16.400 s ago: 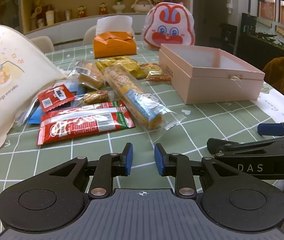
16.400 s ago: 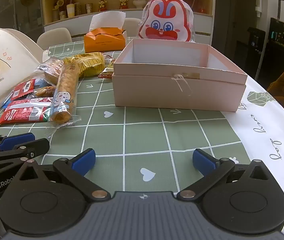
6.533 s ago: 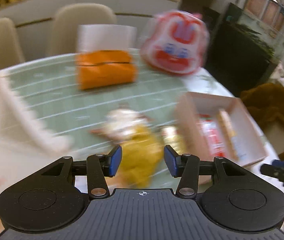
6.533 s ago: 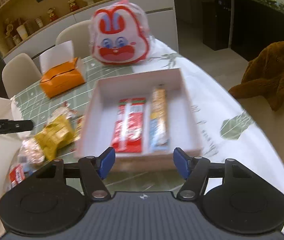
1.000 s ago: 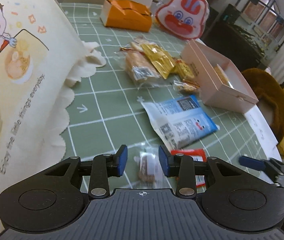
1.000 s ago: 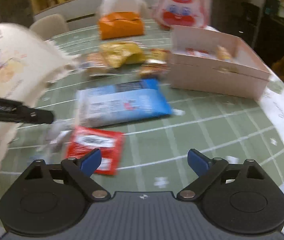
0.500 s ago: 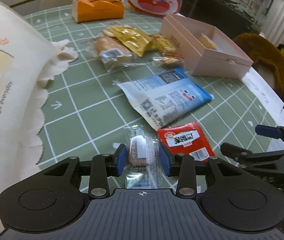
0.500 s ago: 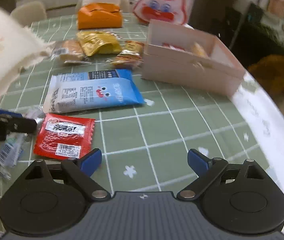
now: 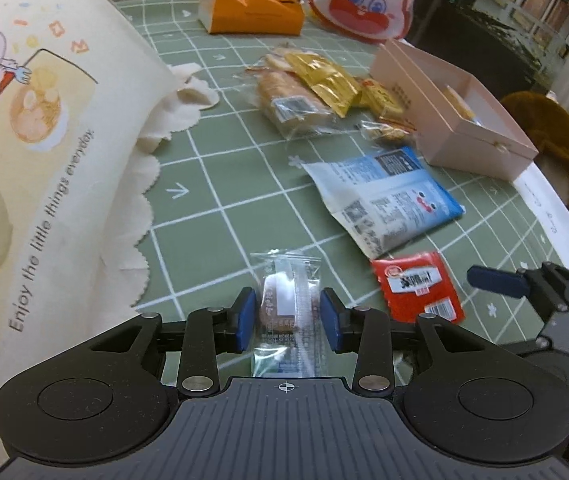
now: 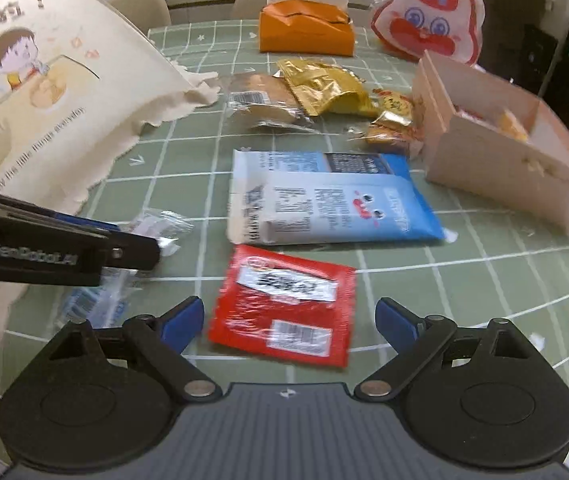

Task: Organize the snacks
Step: 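Hold the cookie packet in the left gripper while the right gripper approaches the red square packet, then close the right gripper on the red square packet and lift it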

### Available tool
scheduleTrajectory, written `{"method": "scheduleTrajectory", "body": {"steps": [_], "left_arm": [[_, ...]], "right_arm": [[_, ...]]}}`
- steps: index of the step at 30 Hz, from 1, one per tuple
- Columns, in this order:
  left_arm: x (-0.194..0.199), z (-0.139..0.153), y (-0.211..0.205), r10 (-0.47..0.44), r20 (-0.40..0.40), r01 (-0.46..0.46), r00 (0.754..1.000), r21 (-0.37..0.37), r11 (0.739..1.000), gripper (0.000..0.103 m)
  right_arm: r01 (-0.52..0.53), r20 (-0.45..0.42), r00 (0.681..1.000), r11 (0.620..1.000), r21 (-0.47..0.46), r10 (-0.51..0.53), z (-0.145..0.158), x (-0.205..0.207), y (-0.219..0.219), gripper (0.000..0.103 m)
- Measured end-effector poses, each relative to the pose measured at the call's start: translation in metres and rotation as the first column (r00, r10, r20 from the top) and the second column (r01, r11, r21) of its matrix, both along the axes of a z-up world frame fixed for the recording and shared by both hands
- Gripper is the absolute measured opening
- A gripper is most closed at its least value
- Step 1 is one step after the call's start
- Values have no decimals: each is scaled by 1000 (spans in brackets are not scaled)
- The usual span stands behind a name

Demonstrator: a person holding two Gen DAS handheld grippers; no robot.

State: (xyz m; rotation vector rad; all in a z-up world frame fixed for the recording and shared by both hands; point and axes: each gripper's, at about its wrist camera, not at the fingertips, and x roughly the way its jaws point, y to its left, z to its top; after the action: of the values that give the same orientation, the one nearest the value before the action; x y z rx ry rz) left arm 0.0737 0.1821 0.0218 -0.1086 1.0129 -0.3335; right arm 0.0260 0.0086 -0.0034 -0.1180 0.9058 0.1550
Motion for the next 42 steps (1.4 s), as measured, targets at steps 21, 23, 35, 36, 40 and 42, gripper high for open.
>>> {"method": "scheduleTrajectory", "body": {"steps": [21,23,35,36,40,42], "left_arm": [[-14,-1,-24,-21,24,21,999,7,1000,41],[-15,-1,-25,-19,27,19,999,7,1000,41],[-20,-3,-33,-58,19,58,998,-32,998,41],[-20,-3,-34,-62,20,63,998,-31,998,41],[-21,-2,-38,-67,15,68,998,-24,997,40],[-22,-2,-38,-64,8,64,998,-33,997,40]], "right_arm": [[238,-67,970,968,78,-234,-1,2,-55,97],[255,-56,966,966,48,-253,-5,9,-50,101],[262,-85,963,964,41,-258,-5,24,-51,98],[263,-76,963,964,43,-259,-4,23,-50,89],[218,-69,974,975,50,-215,5,14,-48,62],[208,-73,976,977,52,-204,7,9,-51,57]]}}
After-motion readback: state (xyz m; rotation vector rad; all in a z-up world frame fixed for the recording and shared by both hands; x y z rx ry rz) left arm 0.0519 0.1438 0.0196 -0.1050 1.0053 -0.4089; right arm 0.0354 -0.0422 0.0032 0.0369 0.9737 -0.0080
